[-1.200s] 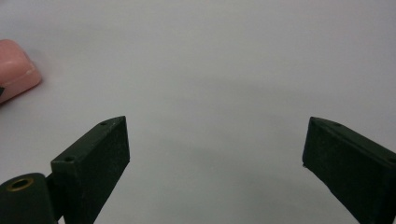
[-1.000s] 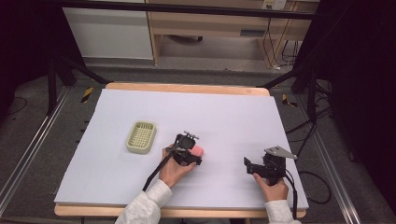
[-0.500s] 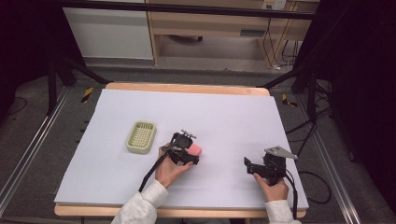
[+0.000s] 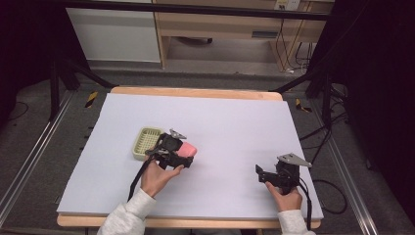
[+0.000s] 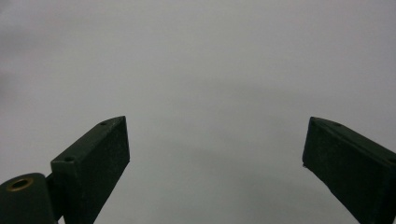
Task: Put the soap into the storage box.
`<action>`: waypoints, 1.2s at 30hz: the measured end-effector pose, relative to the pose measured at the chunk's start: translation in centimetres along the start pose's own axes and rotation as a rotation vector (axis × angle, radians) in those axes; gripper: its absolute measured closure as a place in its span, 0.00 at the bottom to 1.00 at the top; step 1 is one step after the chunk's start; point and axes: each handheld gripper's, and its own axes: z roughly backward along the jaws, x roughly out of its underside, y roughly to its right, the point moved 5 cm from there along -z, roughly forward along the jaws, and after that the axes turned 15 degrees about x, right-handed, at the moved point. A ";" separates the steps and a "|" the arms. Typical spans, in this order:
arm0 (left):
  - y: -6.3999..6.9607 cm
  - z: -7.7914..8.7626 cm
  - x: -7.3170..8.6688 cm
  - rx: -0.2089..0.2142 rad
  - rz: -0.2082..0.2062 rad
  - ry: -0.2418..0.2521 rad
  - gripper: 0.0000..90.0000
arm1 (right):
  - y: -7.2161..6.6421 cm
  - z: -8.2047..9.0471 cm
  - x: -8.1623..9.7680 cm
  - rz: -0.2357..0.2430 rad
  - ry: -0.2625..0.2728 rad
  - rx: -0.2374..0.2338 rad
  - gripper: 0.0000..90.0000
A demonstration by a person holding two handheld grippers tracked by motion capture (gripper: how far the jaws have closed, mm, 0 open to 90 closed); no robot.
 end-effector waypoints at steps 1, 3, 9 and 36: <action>-0.4 0.7 0.1 -0.008 -0.001 0.001 0.41 | 0.0 0.0 0.0 -0.003 -0.002 -0.001 0.09; -0.6 0.9 0.2 -0.010 0.001 0.006 0.41 | 0.0 0.0 0.0 -0.003 -0.002 -0.001 0.09; -2.0 2.5 0.5 -0.029 0.017 0.027 0.41 | -0.1 0.0 0.0 0.000 0.007 -0.001 0.08; -7.4 5.3 0.1 -0.104 0.104 0.077 0.41 | -0.2 0.1 -0.1 0.007 0.014 -0.004 0.08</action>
